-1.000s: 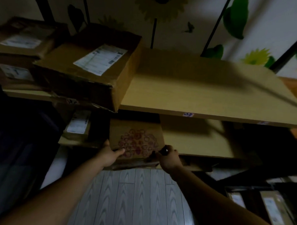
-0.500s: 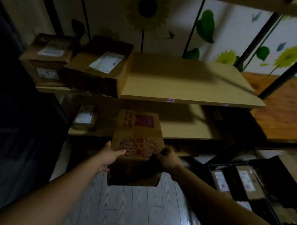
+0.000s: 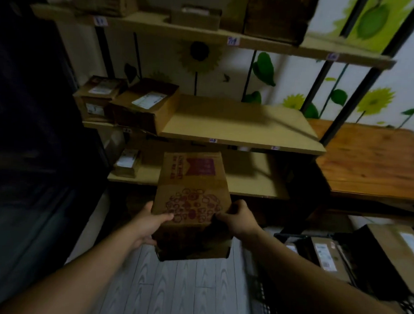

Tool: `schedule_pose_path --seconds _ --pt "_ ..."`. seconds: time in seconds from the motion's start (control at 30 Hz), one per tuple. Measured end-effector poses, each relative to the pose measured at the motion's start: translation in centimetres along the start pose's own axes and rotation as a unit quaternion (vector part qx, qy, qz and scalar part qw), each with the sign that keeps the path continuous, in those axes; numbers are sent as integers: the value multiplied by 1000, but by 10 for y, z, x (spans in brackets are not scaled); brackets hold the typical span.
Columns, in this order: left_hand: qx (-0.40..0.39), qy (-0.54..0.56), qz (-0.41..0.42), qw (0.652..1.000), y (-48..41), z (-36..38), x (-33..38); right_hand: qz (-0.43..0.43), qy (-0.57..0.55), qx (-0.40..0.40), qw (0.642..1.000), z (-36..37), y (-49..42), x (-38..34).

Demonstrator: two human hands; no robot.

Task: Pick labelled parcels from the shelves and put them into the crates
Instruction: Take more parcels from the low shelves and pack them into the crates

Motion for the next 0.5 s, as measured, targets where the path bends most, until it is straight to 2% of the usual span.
schedule_pose_path --seconds 0.17,0.3,0.37,0.43,0.5 --pt "53 87 79 992 39 -5 25 -77 -73 54 993 -3 34 -24" --pt "106 73 153 980 52 -23 35 -104 -58 111 987 1 51 -51" --pt "106 81 167 977 57 -34 37 -98 -103 82 986 4 57 -60" --pt "94 96 175 975 63 -43 39 -75 -171 18 982 8 61 -66" --pt "88 102 187 973 67 -52 42 -93 -151 -19 984 12 63 -68"
Point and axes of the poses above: each hand's wrist, its own y-axis away from the middle knuckle, its own z-axis out of the palm, x = y × z, the point moved 2 cm from there along -y, towards the middle knuckle, and after that the axes turned 6 degrees about -z, right-handed, at the moved point
